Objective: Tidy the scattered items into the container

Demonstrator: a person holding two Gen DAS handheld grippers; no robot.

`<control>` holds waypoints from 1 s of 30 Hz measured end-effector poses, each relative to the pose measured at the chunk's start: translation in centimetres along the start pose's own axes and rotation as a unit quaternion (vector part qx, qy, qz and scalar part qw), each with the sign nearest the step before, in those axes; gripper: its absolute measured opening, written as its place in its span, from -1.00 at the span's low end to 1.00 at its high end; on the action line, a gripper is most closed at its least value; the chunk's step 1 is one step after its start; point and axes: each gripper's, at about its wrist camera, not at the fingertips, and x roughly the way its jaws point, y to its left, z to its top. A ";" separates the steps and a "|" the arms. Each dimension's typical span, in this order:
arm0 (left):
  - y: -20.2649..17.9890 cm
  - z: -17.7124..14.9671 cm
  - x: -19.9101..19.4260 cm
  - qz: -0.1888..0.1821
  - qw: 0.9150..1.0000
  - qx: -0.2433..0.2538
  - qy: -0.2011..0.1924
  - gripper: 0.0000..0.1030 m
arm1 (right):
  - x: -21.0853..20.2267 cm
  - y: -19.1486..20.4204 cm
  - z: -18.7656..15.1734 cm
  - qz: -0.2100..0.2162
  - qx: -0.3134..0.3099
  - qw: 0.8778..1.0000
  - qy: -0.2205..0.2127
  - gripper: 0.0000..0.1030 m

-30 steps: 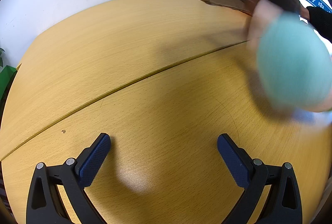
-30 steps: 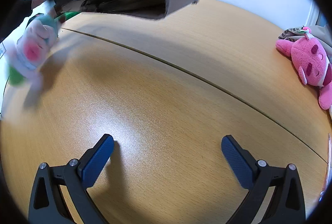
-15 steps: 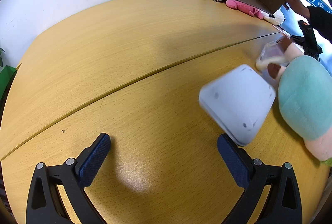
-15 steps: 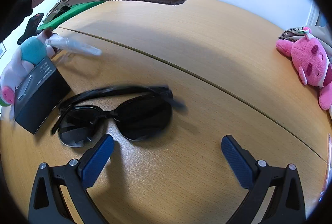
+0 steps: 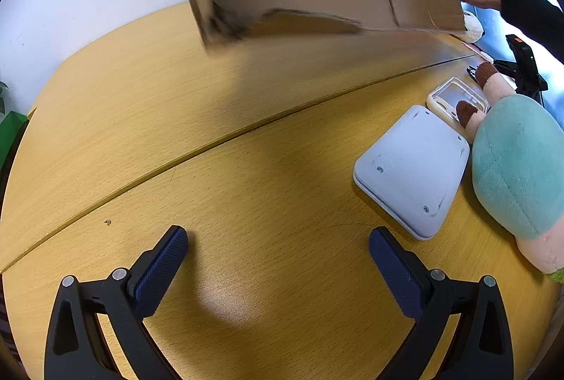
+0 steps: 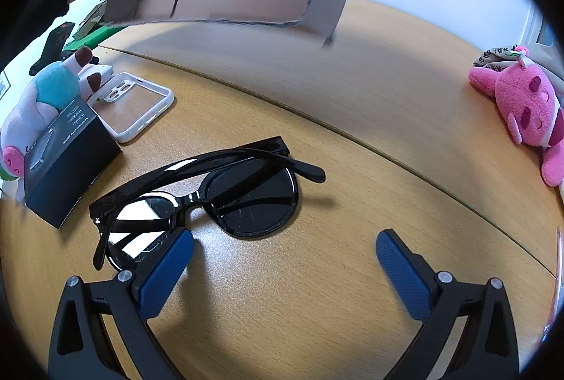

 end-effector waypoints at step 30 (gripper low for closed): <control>-0.1 0.1 0.0 -0.001 1.000 0.000 0.001 1.00 | 0.1 -0.2 0.1 -0.001 0.000 1.000 -0.001 1.00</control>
